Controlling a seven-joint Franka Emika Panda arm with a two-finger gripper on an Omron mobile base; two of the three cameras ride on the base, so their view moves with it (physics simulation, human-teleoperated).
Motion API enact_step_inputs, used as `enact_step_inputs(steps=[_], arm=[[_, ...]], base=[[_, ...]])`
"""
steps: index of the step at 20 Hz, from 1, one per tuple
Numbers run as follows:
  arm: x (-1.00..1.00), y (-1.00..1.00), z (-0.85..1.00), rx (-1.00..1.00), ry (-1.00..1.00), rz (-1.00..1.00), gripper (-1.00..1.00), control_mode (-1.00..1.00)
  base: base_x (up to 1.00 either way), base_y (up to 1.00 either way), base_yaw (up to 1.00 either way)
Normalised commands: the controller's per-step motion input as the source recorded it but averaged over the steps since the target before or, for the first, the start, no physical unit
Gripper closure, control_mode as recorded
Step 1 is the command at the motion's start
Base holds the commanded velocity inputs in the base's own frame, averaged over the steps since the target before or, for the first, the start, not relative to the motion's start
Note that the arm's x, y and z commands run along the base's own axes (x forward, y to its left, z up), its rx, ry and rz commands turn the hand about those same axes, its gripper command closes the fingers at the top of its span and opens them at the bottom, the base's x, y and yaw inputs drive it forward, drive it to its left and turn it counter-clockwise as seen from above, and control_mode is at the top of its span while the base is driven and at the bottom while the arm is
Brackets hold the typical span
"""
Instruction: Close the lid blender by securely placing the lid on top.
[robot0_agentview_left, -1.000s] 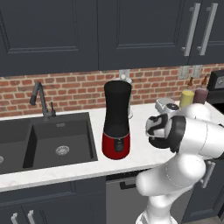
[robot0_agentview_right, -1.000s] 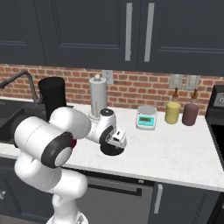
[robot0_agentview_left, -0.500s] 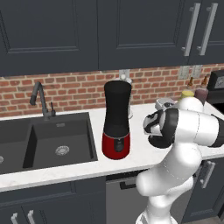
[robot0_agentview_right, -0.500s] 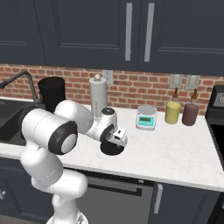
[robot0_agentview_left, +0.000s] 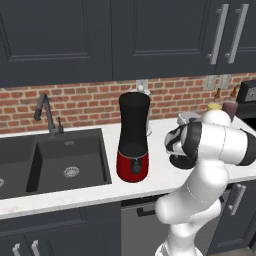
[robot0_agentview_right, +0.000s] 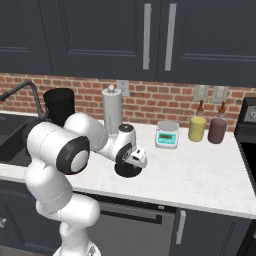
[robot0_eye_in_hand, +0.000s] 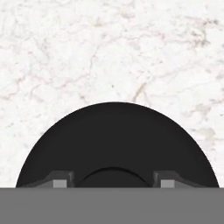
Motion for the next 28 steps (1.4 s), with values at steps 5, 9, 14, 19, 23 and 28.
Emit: enact_step_inputs(steps=[5, 9, 14, 19, 23, 28], arm=[[-0.05, 0.00, 0.52, 0.01, 0.00, 0.00, 1.00, -1.00], [-0.30, 0.04, 1.00, 0.00, -0.01, 0.00, 1.00, -1.00], [-0.38, 0.12, 1.00, -0.04, -0.06, 0.00, 1.00, -1.00], [-0.35, 0.20, 1.00, -0.06, -0.04, 0.00, 1.00, -1.00], [-0.36, 0.31, 1.00, -0.10, -0.01, 0.00, 1.00, -1.00], [-0.45, 0.36, 1.00, -0.06, 0.00, 0.00, 1.00, -1.00]], base=[[0.00, 0.00, 0.00], [0.00, 0.00, 0.00], [0.00, 0.00, 0.00], [0.00, 0.00, 0.00], [0.00, 0.00, 0.00], [0.00, 0.00, 0.00]])
